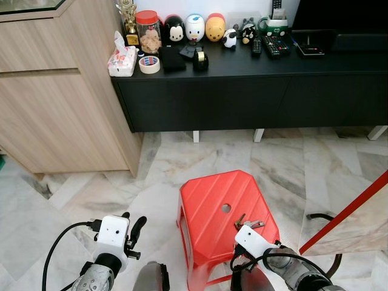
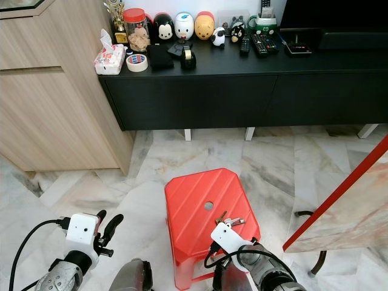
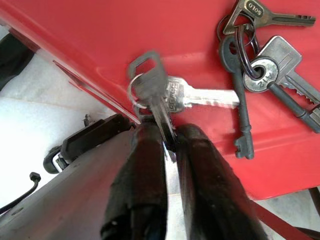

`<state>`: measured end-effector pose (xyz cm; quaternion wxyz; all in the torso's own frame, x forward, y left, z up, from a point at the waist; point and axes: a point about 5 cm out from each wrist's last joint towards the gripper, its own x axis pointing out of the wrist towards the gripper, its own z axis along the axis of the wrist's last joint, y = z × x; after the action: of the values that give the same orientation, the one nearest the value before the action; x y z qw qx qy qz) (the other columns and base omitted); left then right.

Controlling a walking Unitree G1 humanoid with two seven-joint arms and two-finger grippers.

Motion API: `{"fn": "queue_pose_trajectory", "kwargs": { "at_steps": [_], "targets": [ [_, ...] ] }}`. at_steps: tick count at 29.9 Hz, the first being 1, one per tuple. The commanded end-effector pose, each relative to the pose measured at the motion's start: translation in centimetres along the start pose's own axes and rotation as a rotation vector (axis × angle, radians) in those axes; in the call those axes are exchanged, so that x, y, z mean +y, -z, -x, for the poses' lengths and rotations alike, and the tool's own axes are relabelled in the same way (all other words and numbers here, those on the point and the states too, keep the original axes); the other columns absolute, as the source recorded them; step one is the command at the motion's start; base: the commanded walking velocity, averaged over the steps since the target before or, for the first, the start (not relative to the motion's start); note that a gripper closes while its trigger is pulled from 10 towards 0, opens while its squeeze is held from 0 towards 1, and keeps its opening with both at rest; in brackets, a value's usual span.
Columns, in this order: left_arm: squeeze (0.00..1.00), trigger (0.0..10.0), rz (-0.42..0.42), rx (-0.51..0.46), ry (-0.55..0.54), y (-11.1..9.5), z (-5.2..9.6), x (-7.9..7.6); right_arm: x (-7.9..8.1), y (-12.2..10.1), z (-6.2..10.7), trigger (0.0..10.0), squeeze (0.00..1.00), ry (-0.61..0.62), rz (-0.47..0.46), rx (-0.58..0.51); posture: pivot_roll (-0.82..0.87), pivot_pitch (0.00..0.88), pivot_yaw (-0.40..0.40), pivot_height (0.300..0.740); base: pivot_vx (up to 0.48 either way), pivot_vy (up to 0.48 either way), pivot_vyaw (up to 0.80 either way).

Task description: Hang keys on a hook

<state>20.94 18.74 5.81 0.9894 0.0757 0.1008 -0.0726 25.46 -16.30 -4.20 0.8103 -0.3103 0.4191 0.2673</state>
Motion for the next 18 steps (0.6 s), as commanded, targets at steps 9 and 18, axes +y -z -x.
{"fn": "queue_pose_trajectory", "kwargs": {
  "at_steps": [9, 18],
  "targets": [
    [0.00, 10.0, -0.019, 0.024, 0.002, 0.2, 0.2, 0.2, 0.1, -0.6, -0.1, 0.0, 0.00, -0.001, -0.023, -0.037, 0.12, 0.170, 0.010, 0.651, 0.000, 0.000, 0.00],
    [0.00, 10.0, -0.023, 0.022, 0.002, 0.3, -0.2, 0.2, -0.8, -3.6, 0.2, 0.0, 0.00, 0.041, -0.130, -0.235, 0.12, 0.149, 0.006, 0.651, 0.000, 0.000, 0.00]
  ]
}}
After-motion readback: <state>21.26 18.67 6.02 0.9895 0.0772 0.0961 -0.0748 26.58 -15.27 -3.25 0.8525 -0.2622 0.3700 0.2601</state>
